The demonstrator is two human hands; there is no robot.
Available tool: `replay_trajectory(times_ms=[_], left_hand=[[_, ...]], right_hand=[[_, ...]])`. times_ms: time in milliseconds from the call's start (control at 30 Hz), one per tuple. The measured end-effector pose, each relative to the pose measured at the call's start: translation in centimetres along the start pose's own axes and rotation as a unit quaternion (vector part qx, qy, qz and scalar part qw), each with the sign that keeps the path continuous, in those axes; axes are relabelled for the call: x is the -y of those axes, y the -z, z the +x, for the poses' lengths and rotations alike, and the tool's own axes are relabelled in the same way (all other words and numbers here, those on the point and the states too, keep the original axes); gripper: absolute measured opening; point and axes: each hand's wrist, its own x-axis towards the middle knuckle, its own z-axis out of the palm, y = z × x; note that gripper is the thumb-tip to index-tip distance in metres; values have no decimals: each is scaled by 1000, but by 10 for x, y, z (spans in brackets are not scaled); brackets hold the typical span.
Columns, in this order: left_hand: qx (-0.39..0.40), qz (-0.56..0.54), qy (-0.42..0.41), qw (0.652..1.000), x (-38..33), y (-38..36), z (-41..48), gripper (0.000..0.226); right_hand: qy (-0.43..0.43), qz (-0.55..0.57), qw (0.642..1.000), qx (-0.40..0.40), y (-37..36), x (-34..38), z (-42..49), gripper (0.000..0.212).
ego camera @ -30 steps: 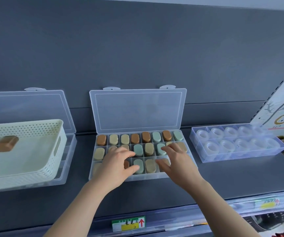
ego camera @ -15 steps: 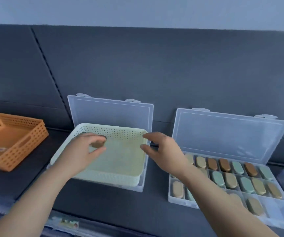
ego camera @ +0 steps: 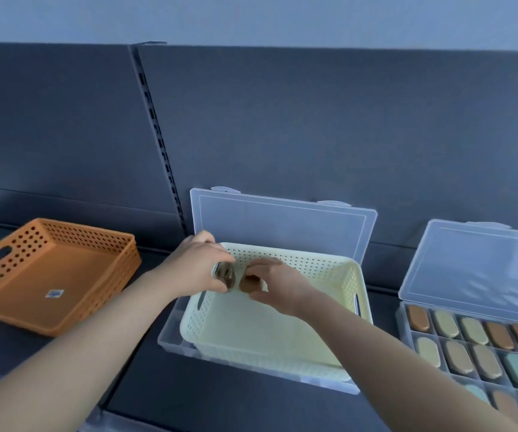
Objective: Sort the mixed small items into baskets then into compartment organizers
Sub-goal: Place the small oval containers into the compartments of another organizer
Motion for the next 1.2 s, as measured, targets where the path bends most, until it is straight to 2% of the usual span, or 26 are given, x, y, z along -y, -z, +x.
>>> replay_trajectory(times_ms=[167, 300, 400, 500, 567, 600, 633, 700, 767, 800, 833, 900, 933, 1000, 1033, 1133, 1200], left_hand=[[2, 41, -19, 999, 8, -3, 11, 49], [7, 24, -9, 1000, 7, -7, 16, 46], [-6, -39, 14, 999, 5, -2, 12, 44], [-29, -204, 11, 978, -10, 8, 0, 45], [-32, -361, 17, 932, -29, 11, -9, 43], [-33, -445, 22, 895, -40, 11, -12, 40], [-34, -529, 25, 848, -53, 11, -14, 38], [-38, -678, 29, 733, -79, 5, -15, 37], [-27, -780, 27, 625, -110, -2, -12, 39], [-20, -804, 26, 594, -127, -6, -11, 41], [-15, -815, 26, 579, -144, -10, -9, 41], [-22, -820, 23, 571, -179, -17, -5, 42], [-28, -822, 16, 568, -197, -20, -2, 48], [-36, -824, 4, 566, -234, -26, 2, 59], [-40, -814, 0, 580, -253, -28, 3, 61], [-34, -748, -16, 663, -313, -35, 7, 60], [-26, -739, -19, 673, -354, -42, 9, 56]], right_hand=[[-12, 31, 999, -24, -3, -2, 0, 17], [-31, 69, 997, -20, -2, 1, -6, 21], [-66, 97, 993, -14, 6, -2, -13, 37], [-124, 235, 962, -65, 22, -12, -33, 42], [-142, 397, 900, -107, 35, -20, -54, 38], [-140, 478, 858, -126, 42, -25, -66, 36], [-133, 549, 813, -140, 49, -29, -79, 34], [-113, 653, 732, -154, 62, -38, -106, 25], [-78, 696, 697, -155, 71, -45, -132, 12], [-68, 708, 685, -157, 74, -50, -144, 10], [-73, 719, 670, -171, 76, -55, -157, 14], [-99, 719, 658, -201, 82, -68, -184, 35], [-111, 707, 667, -210, 85, -76, -199, 41], [-129, 671, 695, -221, 95, -92, -232, 39], [-144, 648, 711, -233, 100, -102, -249, 37], [-205, 553, 759, -275, 114, -139, -304, 27], [-233, 492, 788, -286, 122, -165, -340, 21]])
